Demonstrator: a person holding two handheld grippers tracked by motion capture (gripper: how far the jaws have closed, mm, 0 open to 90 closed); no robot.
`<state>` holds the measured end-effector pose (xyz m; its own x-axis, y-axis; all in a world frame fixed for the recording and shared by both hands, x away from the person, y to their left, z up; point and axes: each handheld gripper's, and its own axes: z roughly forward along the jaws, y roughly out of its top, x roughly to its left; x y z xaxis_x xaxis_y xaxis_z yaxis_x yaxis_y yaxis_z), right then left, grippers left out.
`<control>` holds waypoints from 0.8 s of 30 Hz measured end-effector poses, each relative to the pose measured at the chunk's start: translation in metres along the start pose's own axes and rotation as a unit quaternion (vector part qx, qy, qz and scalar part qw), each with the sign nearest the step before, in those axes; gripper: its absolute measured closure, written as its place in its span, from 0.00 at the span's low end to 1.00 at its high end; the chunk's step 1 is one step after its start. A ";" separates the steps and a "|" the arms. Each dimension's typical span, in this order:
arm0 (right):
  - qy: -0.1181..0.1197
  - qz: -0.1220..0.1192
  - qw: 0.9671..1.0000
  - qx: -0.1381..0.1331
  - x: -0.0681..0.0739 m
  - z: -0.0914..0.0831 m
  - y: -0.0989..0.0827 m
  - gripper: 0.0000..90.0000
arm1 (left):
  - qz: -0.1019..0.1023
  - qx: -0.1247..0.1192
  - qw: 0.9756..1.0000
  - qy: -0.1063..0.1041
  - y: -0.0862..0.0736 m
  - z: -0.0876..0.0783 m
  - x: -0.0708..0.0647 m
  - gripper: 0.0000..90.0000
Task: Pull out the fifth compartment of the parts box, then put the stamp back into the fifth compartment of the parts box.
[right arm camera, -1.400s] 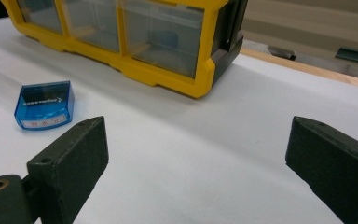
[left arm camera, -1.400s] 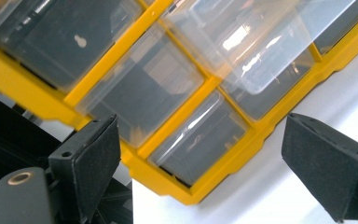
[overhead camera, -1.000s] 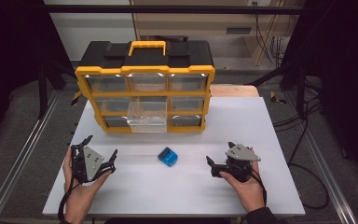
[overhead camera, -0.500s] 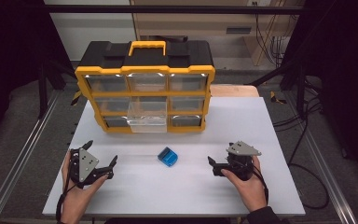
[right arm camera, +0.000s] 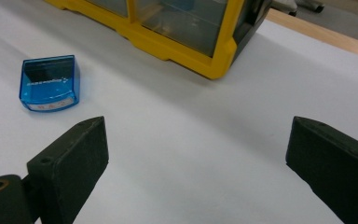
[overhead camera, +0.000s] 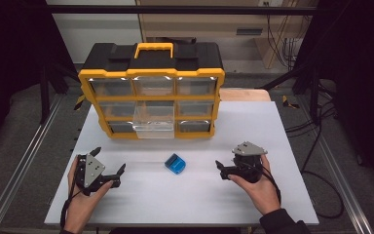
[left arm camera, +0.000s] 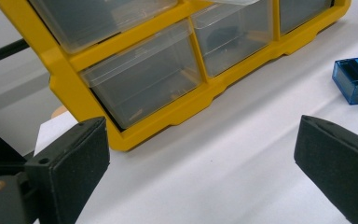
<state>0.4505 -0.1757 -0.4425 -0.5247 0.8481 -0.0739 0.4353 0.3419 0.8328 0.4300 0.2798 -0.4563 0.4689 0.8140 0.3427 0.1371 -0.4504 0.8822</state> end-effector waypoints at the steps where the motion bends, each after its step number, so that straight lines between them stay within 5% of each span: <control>1: 0.003 0.000 1.000 0.005 0.001 0.001 0.002 0.07 | -0.003 -0.001 1.000 -0.001 0.000 0.000 0.000 0.03; 12: 0.025 -0.012 0.999 0.042 0.020 0.019 0.021 0.08 | -0.015 -0.006 1.000 -0.012 -0.002 0.001 0.001 0.03; 19: 0.053 -0.024 0.996 0.073 0.036 0.037 0.027 0.08 | -0.052 -0.024 0.998 -0.021 -0.004 0.002 0.008 0.03; 24: 0.066 -0.031 0.993 0.093 0.047 0.049 0.029 0.08 | -0.051 -0.025 0.998 -0.021 -0.004 0.002 0.009 0.03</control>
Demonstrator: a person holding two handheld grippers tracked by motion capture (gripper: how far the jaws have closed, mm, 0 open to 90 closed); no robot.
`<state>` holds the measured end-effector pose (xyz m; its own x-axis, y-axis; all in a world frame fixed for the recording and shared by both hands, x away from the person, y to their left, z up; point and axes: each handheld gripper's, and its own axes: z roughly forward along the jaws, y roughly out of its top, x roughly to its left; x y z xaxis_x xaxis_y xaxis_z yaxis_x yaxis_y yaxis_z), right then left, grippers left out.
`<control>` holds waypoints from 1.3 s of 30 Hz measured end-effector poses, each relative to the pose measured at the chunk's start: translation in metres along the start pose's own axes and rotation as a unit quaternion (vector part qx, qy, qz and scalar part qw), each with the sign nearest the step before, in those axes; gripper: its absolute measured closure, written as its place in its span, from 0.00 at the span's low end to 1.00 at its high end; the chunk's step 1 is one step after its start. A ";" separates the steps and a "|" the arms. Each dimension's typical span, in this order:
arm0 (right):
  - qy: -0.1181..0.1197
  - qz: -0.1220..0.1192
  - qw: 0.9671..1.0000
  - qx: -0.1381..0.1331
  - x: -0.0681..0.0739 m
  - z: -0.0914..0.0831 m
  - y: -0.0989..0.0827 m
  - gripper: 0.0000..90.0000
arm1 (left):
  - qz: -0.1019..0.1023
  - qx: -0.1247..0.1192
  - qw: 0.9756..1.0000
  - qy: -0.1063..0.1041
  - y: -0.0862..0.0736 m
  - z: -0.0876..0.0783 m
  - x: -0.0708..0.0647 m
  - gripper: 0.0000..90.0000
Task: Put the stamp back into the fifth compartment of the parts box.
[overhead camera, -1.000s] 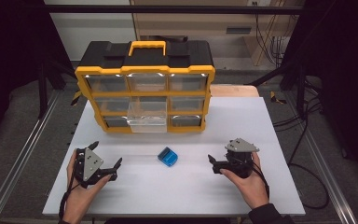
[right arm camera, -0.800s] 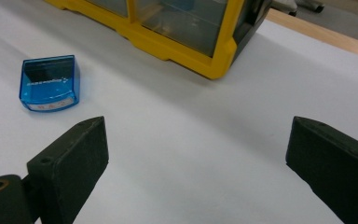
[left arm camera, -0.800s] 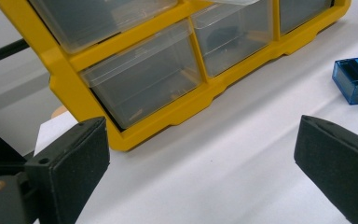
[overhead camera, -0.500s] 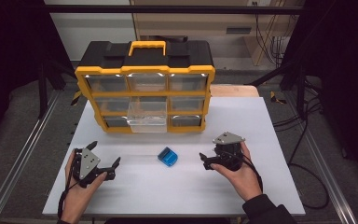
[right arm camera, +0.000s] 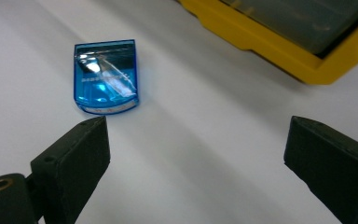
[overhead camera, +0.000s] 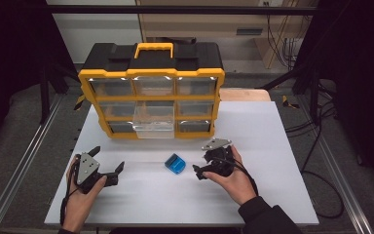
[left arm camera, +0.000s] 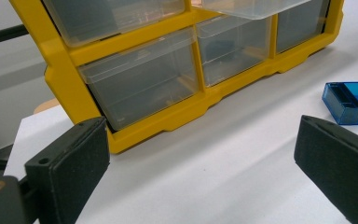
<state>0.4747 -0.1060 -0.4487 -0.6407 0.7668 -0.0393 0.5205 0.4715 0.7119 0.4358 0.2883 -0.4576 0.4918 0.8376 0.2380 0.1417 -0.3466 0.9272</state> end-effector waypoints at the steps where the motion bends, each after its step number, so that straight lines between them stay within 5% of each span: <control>1: 0.002 0.001 1.000 0.004 0.002 0.003 0.001 0.08 | -0.001 -0.001 1.000 -0.001 0.000 0.000 0.000 0.03; 21: 0.033 -0.025 0.998 0.039 0.028 0.031 0.018 0.10 | -0.023 -0.013 1.000 -0.013 0.000 -0.001 0.002 0.03; 39: 0.057 -0.008 0.997 0.052 0.035 0.050 0.028 0.22 | -0.028 -0.013 0.999 -0.019 0.000 0.000 0.001 0.03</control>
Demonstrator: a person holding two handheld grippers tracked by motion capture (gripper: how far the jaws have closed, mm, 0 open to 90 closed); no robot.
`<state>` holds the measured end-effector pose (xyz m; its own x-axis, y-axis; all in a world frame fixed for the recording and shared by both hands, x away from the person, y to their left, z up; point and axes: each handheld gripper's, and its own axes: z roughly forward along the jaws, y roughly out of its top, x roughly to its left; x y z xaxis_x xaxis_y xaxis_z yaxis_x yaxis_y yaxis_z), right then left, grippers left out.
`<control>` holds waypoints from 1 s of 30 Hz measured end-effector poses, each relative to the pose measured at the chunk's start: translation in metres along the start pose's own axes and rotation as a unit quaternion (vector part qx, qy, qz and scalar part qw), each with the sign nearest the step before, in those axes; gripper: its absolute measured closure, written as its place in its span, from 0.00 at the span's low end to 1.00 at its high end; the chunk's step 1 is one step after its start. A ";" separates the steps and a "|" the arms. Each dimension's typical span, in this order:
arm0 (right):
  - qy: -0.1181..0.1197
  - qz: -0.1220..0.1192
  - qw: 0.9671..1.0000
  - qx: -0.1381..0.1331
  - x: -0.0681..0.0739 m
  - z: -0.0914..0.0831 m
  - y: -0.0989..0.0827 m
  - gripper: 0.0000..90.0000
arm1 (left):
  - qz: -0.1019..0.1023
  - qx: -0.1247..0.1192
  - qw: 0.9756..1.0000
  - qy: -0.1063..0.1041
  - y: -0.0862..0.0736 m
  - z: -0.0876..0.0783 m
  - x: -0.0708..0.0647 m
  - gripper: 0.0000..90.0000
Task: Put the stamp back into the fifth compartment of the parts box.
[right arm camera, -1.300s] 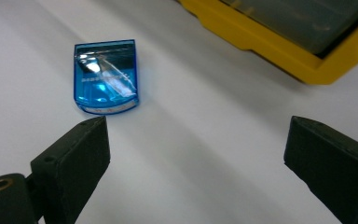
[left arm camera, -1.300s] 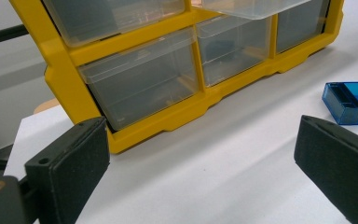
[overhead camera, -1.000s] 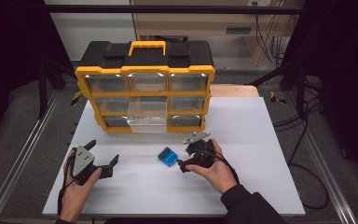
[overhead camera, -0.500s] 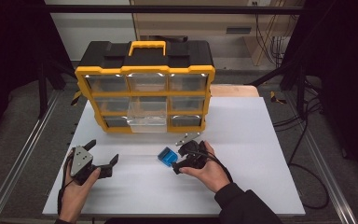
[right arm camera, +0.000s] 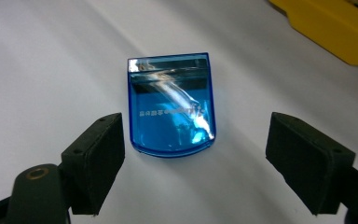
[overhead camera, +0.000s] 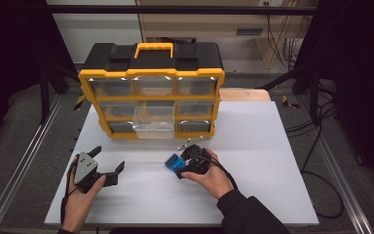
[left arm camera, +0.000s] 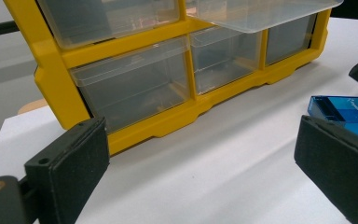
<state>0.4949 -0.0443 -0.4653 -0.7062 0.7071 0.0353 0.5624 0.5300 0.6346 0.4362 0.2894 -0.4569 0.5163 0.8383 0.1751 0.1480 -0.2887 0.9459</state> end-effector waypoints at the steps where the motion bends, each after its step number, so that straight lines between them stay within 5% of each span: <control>1: 0.000 0.000 1.000 0.000 0.000 0.000 0.000 0.22 | 0.000 0.000 1.000 0.000 0.000 0.000 0.000 0.03; 14: 0.018 0.003 1.000 -0.002 0.004 0.014 0.006 0.39 | -0.003 -0.004 1.000 -0.004 0.000 0.000 0.000 0.03; 30: 0.016 -0.012 1.000 0.005 0.008 0.021 0.006 0.46 | -0.003 -0.004 1.000 -0.006 0.000 0.000 0.000 0.03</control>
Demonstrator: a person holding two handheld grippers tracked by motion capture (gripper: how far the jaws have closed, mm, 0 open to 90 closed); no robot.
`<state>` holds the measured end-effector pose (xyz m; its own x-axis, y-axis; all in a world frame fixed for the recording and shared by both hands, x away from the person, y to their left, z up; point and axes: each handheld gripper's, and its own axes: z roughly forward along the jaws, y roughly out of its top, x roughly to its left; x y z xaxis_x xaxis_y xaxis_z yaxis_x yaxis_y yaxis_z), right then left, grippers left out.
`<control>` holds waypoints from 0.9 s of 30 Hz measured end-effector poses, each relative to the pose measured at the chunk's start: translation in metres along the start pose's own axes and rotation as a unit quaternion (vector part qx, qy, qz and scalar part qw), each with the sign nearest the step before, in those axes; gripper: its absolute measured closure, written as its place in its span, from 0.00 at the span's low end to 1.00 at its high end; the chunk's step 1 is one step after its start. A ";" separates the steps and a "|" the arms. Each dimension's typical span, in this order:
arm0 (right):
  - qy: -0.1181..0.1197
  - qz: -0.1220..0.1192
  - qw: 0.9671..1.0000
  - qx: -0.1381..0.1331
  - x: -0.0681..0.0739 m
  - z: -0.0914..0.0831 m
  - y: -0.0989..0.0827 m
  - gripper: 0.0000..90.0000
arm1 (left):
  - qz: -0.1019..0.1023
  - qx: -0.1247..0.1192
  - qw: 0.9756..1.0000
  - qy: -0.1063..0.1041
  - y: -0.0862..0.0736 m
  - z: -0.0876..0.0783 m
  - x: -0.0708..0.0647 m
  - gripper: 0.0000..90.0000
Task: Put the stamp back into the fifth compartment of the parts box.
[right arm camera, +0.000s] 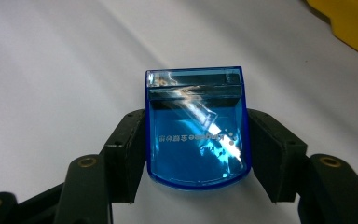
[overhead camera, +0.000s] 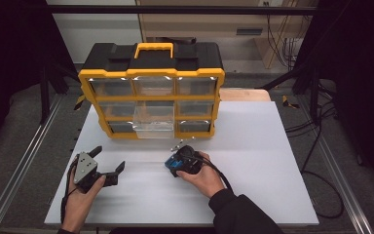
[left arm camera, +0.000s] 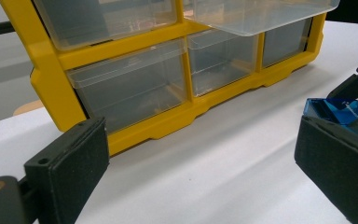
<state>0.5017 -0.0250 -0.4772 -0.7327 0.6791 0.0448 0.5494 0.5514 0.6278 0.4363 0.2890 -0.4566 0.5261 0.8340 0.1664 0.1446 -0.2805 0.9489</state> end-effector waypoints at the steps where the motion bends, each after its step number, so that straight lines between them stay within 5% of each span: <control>1: -0.005 -0.004 1.000 0.002 0.001 0.001 0.000 0.46 | 0.000 0.000 1.000 0.000 0.000 0.000 0.000 0.03; 11: -0.006 -0.013 1.000 -0.005 0.001 0.000 -0.001 0.46 | 0.000 0.000 1.000 -0.001 0.000 0.000 0.000 0.03; 27: -0.030 0.024 0.994 -0.104 -0.031 -0.063 -0.014 0.46 | -0.018 -0.011 1.000 -0.011 0.000 0.000 0.001 0.03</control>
<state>0.4910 -0.0843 -0.4383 -0.6788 0.7334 0.0367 0.4836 0.4089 0.7739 0.4366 0.2903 -0.4564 0.5393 0.8327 0.1256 0.1462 -0.2394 0.9599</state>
